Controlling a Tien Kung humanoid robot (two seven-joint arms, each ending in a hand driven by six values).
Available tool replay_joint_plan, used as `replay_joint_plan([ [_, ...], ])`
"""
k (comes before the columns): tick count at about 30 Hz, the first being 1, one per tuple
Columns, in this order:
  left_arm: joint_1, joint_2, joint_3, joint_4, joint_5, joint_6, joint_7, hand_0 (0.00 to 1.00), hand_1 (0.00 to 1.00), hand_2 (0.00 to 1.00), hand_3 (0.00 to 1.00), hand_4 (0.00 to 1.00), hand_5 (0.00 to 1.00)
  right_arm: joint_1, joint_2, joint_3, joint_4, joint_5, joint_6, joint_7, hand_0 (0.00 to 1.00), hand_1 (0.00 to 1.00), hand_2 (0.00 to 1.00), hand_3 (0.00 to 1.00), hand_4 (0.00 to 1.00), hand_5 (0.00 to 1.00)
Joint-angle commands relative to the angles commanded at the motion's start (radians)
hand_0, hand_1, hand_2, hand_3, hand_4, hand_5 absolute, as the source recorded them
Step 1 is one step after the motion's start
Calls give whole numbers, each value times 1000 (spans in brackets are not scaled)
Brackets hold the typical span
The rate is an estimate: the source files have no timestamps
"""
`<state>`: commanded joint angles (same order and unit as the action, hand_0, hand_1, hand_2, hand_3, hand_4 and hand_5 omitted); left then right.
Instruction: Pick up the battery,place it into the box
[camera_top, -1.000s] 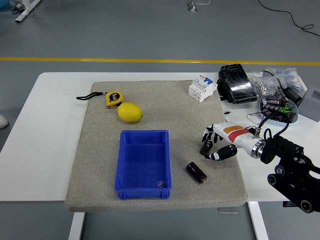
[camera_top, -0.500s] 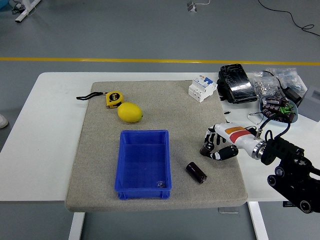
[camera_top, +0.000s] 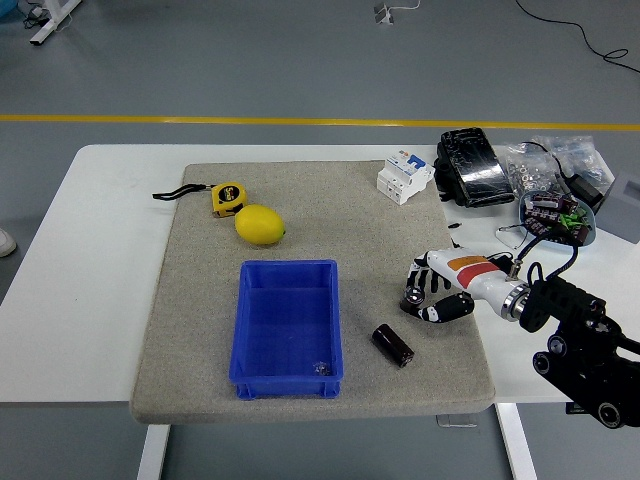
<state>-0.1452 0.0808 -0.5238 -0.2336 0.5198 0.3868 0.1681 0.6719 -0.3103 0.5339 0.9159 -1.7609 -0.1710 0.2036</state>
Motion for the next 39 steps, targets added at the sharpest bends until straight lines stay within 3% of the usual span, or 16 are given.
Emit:
replay_joint_plan([
  [18,-9,1,11,0,-16,0,-6,575,552,593,573,633,573,8,-10,17,6,4,3,-4,291,363,437,462,788,226],
  [30,-5,4,9,3,-16,1,-7,574,550,592,573,633,575,26,-17,51,85,-21,10,-20,294,363,437,463,783,229],
  [39,-2,7,12,2,-21,2,-8,571,545,591,573,633,575,67,4,55,142,-33,25,-36,290,363,436,464,779,231],
])
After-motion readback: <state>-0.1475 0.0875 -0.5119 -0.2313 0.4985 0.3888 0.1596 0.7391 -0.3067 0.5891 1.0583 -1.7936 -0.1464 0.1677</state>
